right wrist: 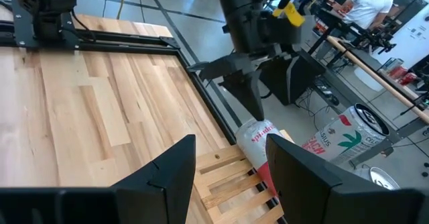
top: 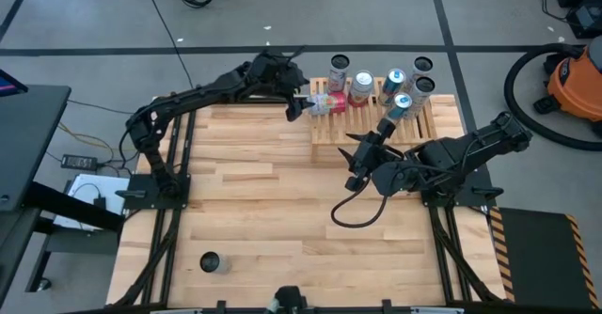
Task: Place canned beverage on shelf
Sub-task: Put the pink-white soda can on the shelf aligned with the other pink-white soda can
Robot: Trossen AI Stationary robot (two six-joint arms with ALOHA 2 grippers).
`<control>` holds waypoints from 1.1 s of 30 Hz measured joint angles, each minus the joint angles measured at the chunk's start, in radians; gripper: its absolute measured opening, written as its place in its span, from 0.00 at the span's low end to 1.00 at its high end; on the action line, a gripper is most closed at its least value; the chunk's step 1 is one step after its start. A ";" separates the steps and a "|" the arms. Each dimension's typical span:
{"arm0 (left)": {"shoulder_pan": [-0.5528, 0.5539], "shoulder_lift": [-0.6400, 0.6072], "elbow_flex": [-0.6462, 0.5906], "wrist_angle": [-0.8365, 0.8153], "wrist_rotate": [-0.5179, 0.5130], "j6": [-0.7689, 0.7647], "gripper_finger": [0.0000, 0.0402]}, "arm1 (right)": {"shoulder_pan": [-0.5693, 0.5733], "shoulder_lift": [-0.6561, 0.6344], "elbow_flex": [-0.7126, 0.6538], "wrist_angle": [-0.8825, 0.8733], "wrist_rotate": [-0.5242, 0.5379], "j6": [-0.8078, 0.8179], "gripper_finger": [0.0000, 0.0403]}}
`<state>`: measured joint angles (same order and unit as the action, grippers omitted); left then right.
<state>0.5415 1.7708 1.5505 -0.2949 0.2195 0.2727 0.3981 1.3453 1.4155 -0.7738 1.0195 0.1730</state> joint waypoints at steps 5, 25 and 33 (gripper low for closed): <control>0.002 -0.002 0.000 -0.037 0.014 0.001 0.92 | 0.000 0.000 0.000 0.000 0.000 0.000 0.48; 0.006 0.053 0.000 -0.070 0.085 0.027 0.92 | 0.000 0.000 0.000 -0.011 -0.001 0.000 0.48; 0.005 0.094 0.000 -0.059 0.101 0.029 0.92 | 0.000 0.000 0.000 -0.015 -0.001 0.000 0.48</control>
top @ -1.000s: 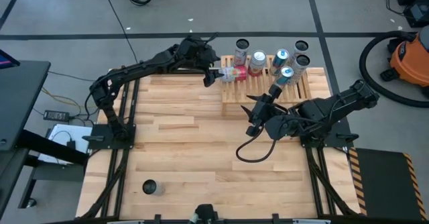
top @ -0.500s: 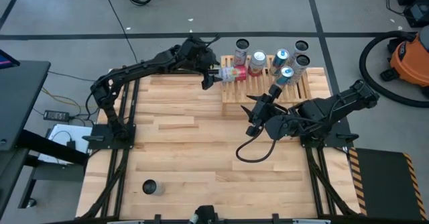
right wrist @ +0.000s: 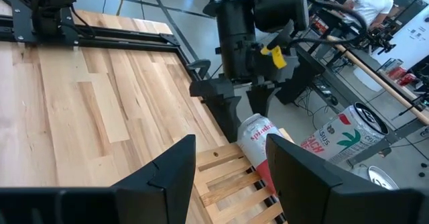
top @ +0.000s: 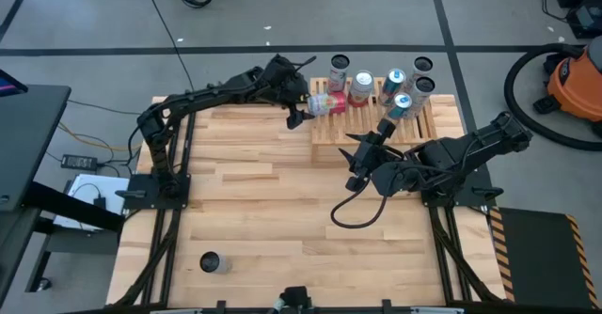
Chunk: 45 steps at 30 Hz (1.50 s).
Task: Place canned beverage on shelf
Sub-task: Put the pink-white soda can on the shelf aligned with the other pink-white soda can
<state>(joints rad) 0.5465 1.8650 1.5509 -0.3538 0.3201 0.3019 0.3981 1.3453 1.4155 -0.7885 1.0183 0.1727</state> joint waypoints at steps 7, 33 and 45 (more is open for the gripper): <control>-0.002 -0.001 0.000 0.008 0.001 0.000 0.92 | 0.000 0.000 0.000 0.000 0.000 0.000 0.48; -0.007 0.001 0.000 0.004 -0.008 0.009 0.70 | 0.000 0.000 0.000 -0.001 0.000 0.000 0.48; -0.007 0.001 0.000 -0.007 -0.008 -0.002 0.61 | 0.000 0.000 0.000 0.000 0.000 0.000 0.48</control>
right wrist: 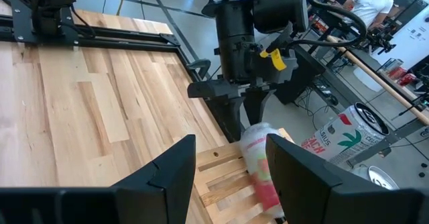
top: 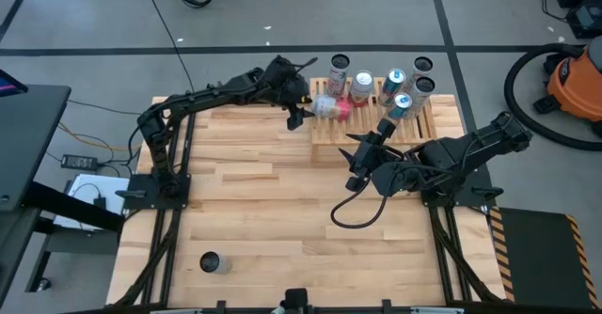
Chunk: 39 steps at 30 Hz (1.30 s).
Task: Place canned beverage on shelf
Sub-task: Put the pink-white soda can on the shelf aligned with the other pink-white soda can
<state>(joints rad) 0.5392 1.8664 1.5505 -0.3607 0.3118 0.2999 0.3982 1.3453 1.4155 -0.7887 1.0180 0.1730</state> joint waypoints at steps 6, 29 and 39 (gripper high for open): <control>-0.001 0.000 0.000 -0.005 0.002 -0.001 0.54 | 0.000 0.000 0.000 0.000 -0.001 0.000 0.48; -0.007 -0.113 0.000 -0.127 0.008 0.007 0.49 | -0.034 0.000 0.000 0.000 -0.058 -0.019 0.52; -0.013 -0.182 0.001 -0.220 0.009 0.000 0.49 | -0.099 0.000 0.000 0.000 -0.125 -0.019 0.76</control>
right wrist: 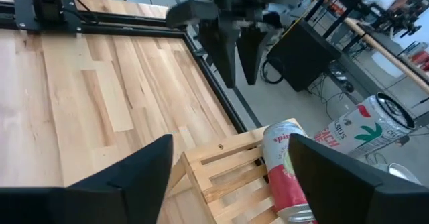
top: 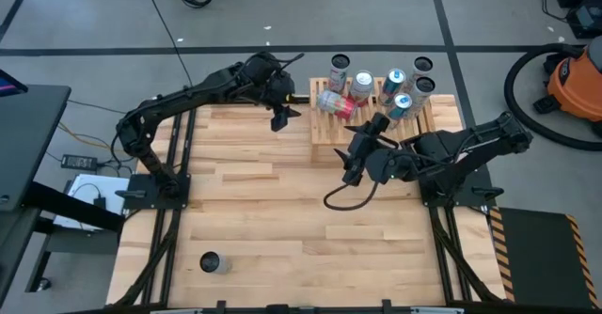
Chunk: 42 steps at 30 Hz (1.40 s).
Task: Place canned beverage on shelf
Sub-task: Put the pink-white soda can on the shelf aligned with the other pink-white soda can
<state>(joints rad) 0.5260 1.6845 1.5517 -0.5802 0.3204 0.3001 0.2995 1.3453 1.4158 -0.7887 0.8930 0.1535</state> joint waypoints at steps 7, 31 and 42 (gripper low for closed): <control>-0.014 -0.060 0.000 -0.017 -0.007 0.010 0.49 | -0.091 0.003 0.000 0.001 -0.083 -0.048 0.91; -0.037 -0.299 0.000 -0.026 -0.009 -0.028 0.49 | -0.456 0.078 0.001 0.082 -0.400 -0.037 0.99; -0.040 -0.307 0.000 -0.069 -0.009 -0.049 0.49 | -0.519 0.156 0.000 0.075 -0.396 -0.023 0.99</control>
<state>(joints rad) 0.4856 1.3777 1.5513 -0.6495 0.3115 0.2508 -0.2191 1.5018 1.4162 -0.7138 0.4969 0.1305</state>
